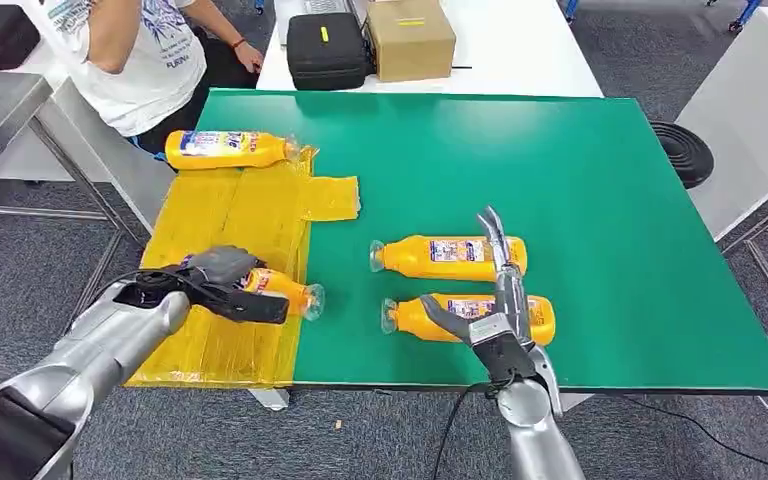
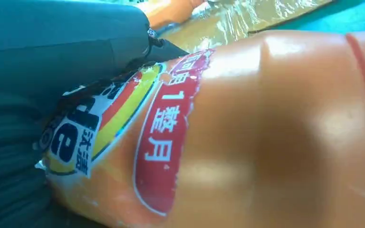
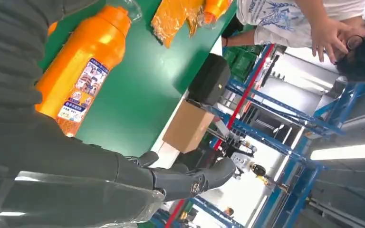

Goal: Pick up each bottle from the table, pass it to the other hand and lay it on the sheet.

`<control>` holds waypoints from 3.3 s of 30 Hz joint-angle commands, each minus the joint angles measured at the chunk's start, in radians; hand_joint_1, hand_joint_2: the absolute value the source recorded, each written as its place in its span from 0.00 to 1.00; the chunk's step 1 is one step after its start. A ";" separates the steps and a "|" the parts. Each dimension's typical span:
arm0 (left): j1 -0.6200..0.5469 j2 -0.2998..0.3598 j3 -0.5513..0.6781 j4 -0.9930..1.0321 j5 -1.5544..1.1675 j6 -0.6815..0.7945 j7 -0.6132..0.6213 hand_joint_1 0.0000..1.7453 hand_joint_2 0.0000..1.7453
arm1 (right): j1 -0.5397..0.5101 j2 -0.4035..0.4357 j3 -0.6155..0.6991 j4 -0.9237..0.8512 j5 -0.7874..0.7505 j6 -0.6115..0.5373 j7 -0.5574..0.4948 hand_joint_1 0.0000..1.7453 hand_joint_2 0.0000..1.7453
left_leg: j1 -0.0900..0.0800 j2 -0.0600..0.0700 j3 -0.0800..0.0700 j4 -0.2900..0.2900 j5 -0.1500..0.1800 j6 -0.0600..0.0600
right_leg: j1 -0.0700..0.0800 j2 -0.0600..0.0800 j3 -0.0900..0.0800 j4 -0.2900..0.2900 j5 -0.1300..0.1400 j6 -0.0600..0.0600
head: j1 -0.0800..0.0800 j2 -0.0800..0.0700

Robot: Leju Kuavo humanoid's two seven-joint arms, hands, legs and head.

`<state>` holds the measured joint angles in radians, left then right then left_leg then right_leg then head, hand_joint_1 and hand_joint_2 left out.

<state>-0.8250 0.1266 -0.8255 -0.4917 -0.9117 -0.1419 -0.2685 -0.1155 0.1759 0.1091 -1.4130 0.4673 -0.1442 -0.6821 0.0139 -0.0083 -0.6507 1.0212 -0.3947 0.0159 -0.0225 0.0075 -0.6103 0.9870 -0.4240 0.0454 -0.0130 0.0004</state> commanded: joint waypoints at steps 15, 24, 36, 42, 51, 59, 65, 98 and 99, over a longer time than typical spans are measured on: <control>0.002 -0.042 -0.037 0.113 -0.012 0.012 0.014 0.54 1.00 | -0.011 0.003 -0.038 0.030 0.011 0.011 -0.003 0.00 1.00 | 0.000 0.002 0.007 -0.001 -0.002 0.000 | 0.000 0.000 0.007 -0.001 -0.002 -0.003 | 0.000 0.000; -0.029 -0.025 -0.005 0.106 0.025 -0.039 -0.018 0.00 1.00 | -0.026 0.005 -0.029 0.045 0.010 0.012 -0.002 0.00 1.00 | 0.000 0.002 0.006 0.000 -0.002 0.000 | 0.001 0.000 0.006 -0.001 -0.001 -0.003 | 0.000 0.000; -0.046 -0.026 -0.005 0.105 0.027 -0.062 -0.023 0.00 1.00 | -0.022 0.003 -0.031 0.033 0.010 0.012 0.000 0.00 1.00 | 0.000 0.001 0.003 0.000 -0.001 0.000 | 0.000 0.000 0.004 0.000 0.000 -0.002 | 0.000 0.000; -0.113 0.026 -0.001 0.062 0.046 -0.127 -0.069 0.00 1.00 | -0.006 -0.001 -0.033 0.021 0.009 0.010 0.000 0.00 1.00 | 0.001 0.001 0.003 0.001 -0.001 0.000 | 0.002 0.000 0.003 0.001 -0.001 -0.002 | 0.000 0.000; -0.133 0.108 -0.011 -0.032 0.079 -0.196 -0.111 0.00 0.00 | 0.001 -0.019 -0.025 0.034 0.002 0.004 -0.011 0.00 1.00 | 0.000 0.001 0.003 0.000 0.000 -0.001 | 0.001 0.000 0.002 0.000 0.000 -0.001 | 0.000 0.000; -0.134 0.111 -0.010 -0.040 0.086 -0.199 -0.110 0.00 0.00 | -0.001 -0.022 -0.022 0.038 0.001 0.003 -0.011 0.00 1.00 | 0.001 0.001 0.004 0.001 -0.001 -0.001 | 0.001 -0.001 0.004 0.000 -0.001 -0.002 | 0.000 0.000; -0.138 0.155 -0.036 -0.107 0.116 -0.245 -0.136 0.00 0.00 | -0.016 -0.026 -0.016 0.060 -0.013 0.000 -0.016 0.00 1.00 | 0.001 0.002 0.003 0.001 -0.001 -0.001 | 0.001 0.000 0.003 0.000 -0.001 -0.002 | 0.000 0.000; 0.465 -0.007 0.629 -0.691 0.281 0.145 -0.036 0.00 1.00 | -0.267 -0.265 0.127 0.420 0.557 0.286 0.509 0.00 1.00 | -0.001 0.003 0.002 -0.001 -0.001 0.000 | 0.000 0.002 0.002 -0.001 0.000 -0.001 | 0.000 0.000; 0.465 -0.007 0.629 -0.691 0.281 0.145 -0.036 0.00 1.00 | -0.267 -0.265 0.127 0.420 0.557 0.286 0.509 0.00 1.00 | -0.001 0.004 0.005 0.000 -0.002 0.000 | 0.000 0.003 0.005 -0.001 -0.001 -0.002 | 0.000 0.000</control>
<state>-0.4190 0.1392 -0.2742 -1.1319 -0.6119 0.0031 -0.3082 -0.2694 -0.0370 0.1393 -1.1795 1.0239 0.1389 -0.1793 0.0133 -0.0087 -0.6512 1.0211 -0.3945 0.0153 -0.0229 0.0069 -0.6104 0.9873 -0.4240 0.0455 -0.0130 0.0004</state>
